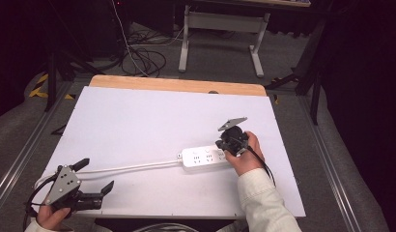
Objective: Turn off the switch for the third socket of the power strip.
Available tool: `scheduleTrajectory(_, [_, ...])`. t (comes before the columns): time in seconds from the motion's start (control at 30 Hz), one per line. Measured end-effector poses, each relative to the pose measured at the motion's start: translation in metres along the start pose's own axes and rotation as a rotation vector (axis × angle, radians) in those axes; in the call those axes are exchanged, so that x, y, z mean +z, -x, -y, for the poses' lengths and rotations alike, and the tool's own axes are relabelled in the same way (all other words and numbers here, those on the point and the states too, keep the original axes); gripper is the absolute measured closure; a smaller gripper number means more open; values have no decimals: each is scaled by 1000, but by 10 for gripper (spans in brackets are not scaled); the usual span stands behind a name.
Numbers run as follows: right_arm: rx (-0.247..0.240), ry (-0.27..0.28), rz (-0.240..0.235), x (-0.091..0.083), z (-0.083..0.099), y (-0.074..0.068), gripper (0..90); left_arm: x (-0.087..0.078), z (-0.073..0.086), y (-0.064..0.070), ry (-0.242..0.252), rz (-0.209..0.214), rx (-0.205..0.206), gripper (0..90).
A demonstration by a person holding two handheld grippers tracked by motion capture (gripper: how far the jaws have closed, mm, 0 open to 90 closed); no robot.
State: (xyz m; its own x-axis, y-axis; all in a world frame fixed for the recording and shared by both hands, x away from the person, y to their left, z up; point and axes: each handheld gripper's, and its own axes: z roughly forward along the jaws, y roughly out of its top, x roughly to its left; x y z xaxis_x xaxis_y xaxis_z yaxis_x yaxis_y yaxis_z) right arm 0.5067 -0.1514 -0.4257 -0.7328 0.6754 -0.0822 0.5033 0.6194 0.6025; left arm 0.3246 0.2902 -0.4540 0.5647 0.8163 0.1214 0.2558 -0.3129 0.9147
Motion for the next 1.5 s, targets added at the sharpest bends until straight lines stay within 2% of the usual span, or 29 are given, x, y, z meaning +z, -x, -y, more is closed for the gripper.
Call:
scheduleTrajectory(0.23, [2,61,-5,-16,-1,-1,900,0,0,0,-1,-1,0,1])
scheduleTrajectory(0.33, [-8,69,-2,-22,-2,-4,900,0,0,0,-1,-1,1,1])
scheduleTrajectory(0.87, [-13,176,-4,-46,-3,-11,896,1,0,0,-5,-2,0,1])
scheduleTrajectory(1.13, [-17,210,3,-52,-3,-12,760,1,0,0,-6,-5,3,1])
scheduleTrajectory(1.4, [-20,302,0,-65,1,-14,478,1,0,0,-6,-5,1,1])
scheduleTrajectory(1.5, [-24,327,-13,-72,4,-16,446,1,0,0,-5,-5,-1,1])
